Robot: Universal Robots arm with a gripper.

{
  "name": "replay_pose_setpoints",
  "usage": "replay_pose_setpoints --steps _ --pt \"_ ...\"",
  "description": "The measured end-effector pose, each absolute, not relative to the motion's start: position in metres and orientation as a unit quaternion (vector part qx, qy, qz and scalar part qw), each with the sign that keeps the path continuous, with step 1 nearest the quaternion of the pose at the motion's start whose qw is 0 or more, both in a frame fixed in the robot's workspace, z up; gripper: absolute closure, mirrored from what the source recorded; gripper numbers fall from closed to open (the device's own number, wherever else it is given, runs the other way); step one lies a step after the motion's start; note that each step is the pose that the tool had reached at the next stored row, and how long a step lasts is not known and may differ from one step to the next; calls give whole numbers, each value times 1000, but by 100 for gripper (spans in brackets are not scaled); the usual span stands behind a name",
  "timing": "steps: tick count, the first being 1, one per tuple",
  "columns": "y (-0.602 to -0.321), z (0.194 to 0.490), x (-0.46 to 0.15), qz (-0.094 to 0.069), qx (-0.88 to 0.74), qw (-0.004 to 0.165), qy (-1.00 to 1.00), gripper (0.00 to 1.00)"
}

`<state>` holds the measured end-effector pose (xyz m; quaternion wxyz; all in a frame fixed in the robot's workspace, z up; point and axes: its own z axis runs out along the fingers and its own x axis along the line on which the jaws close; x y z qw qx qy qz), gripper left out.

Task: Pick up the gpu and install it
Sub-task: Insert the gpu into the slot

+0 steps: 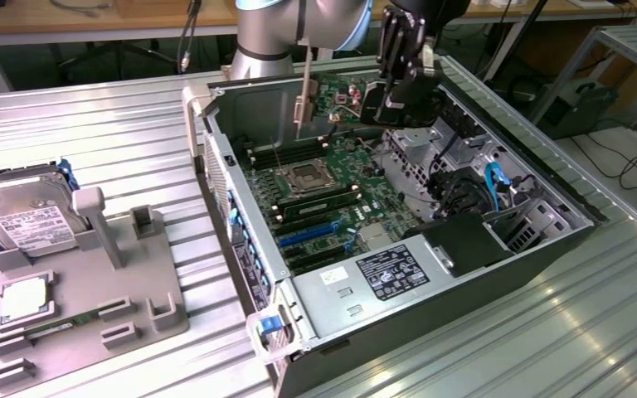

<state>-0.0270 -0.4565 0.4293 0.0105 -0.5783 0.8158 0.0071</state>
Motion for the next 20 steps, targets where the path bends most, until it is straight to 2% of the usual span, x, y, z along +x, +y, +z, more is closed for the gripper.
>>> replay_pose_setpoints --steps 20 --pt "-459 429 -27 8 -664 10 748 72"
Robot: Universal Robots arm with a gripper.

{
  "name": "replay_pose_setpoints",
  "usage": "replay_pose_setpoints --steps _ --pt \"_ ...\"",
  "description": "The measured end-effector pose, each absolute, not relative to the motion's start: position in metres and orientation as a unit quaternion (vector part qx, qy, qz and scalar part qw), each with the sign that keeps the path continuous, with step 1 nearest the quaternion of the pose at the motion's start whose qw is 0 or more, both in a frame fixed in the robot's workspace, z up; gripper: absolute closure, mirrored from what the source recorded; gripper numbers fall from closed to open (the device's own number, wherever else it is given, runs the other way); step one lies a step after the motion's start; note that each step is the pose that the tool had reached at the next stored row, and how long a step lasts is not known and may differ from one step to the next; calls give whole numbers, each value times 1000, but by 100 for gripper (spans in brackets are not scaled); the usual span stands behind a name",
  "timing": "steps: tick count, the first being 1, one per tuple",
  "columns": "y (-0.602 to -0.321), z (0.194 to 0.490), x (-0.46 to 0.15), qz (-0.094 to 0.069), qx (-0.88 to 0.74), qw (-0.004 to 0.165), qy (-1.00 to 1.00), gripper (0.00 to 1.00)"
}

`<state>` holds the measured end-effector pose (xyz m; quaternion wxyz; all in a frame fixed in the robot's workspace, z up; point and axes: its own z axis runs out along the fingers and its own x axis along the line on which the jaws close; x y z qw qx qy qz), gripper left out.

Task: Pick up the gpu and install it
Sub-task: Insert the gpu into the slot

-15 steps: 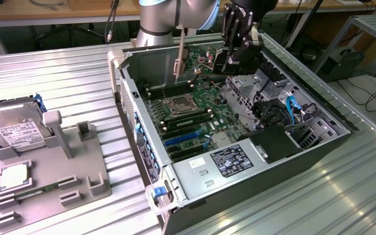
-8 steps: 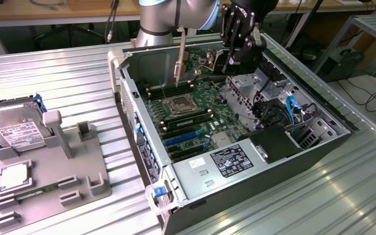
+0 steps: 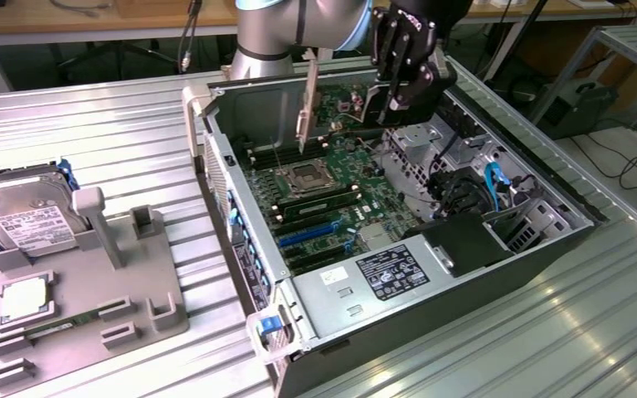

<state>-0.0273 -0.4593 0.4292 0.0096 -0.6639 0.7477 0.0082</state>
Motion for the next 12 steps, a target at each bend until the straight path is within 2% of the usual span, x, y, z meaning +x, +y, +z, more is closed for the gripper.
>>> replay_pose_setpoints --steps 12 --pt "-461 429 -27 9 -726 9 688 72"
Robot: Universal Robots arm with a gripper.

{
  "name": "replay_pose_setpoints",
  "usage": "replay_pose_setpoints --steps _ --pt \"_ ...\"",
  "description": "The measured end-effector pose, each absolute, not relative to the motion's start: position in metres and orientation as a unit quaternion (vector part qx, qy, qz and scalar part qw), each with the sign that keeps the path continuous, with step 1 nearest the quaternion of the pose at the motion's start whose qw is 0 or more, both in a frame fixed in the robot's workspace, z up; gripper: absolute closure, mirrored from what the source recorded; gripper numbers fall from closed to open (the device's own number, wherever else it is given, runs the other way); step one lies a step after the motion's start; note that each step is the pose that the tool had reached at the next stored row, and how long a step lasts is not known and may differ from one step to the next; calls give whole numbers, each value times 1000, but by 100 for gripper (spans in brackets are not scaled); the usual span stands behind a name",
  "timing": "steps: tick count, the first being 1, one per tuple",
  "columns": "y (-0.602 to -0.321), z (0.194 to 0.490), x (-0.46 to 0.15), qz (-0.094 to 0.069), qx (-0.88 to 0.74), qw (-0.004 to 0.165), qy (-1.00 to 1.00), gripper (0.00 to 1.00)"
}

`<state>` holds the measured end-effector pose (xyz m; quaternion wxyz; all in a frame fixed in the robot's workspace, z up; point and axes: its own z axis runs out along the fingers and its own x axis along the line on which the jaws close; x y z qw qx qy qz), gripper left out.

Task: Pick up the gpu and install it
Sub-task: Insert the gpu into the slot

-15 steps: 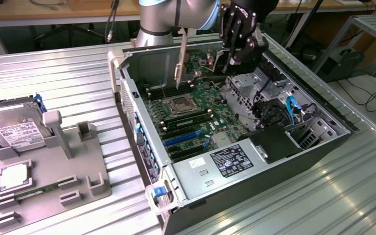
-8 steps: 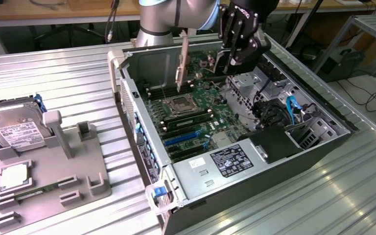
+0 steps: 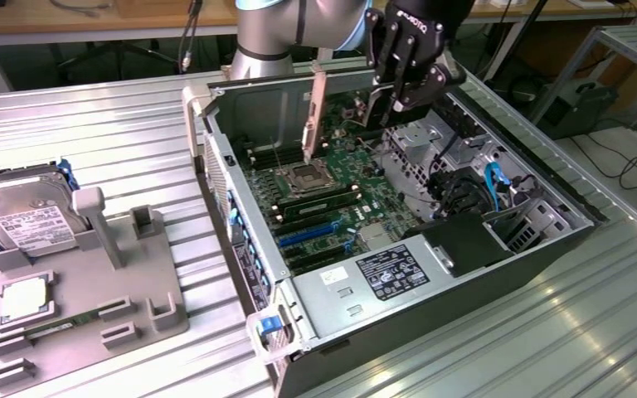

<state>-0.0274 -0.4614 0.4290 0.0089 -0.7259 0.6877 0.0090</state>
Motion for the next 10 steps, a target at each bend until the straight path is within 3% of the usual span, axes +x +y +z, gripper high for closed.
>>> replay_pose_setpoints --steps 10 --pt "-466 413 -28 20 -748 5 663 72"
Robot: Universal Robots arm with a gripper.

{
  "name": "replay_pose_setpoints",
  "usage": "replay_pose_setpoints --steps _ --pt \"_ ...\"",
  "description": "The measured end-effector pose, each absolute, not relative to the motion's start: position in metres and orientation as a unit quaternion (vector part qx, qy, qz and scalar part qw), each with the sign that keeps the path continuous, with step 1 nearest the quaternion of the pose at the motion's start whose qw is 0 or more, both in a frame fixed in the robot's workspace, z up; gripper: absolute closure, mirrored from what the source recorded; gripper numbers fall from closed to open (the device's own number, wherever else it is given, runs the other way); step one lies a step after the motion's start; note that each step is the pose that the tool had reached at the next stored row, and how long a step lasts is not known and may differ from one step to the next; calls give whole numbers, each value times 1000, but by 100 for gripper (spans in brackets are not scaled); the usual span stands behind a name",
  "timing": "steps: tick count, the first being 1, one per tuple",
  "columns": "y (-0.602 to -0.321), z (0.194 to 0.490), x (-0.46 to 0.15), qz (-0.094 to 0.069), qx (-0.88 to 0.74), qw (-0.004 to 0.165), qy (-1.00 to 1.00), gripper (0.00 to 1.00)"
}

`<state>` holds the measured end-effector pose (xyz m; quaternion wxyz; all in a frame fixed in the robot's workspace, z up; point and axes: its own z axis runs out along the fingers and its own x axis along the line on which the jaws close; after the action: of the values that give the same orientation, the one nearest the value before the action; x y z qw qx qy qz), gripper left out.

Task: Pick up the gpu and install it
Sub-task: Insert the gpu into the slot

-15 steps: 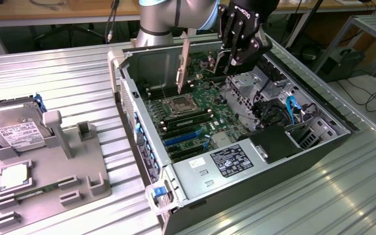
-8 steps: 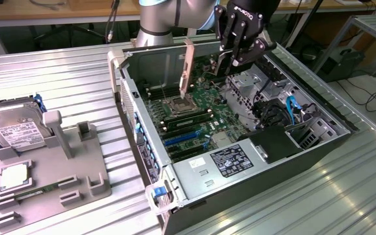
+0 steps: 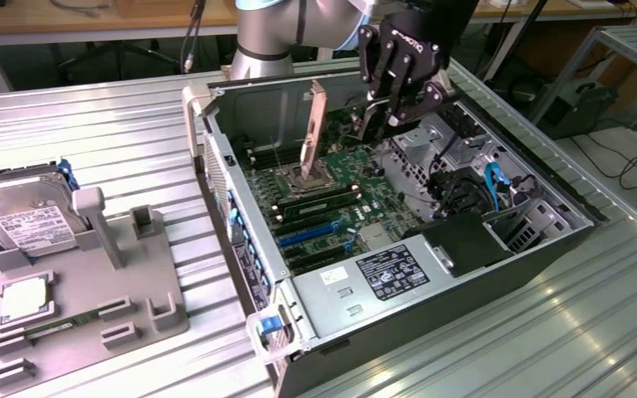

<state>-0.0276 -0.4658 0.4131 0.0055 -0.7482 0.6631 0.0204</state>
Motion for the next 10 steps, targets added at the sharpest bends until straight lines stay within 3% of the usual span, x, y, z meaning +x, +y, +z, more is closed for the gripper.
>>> replay_pose_setpoints --steps 10 --pt "-467 407 -28 22 -748 8 663 72"
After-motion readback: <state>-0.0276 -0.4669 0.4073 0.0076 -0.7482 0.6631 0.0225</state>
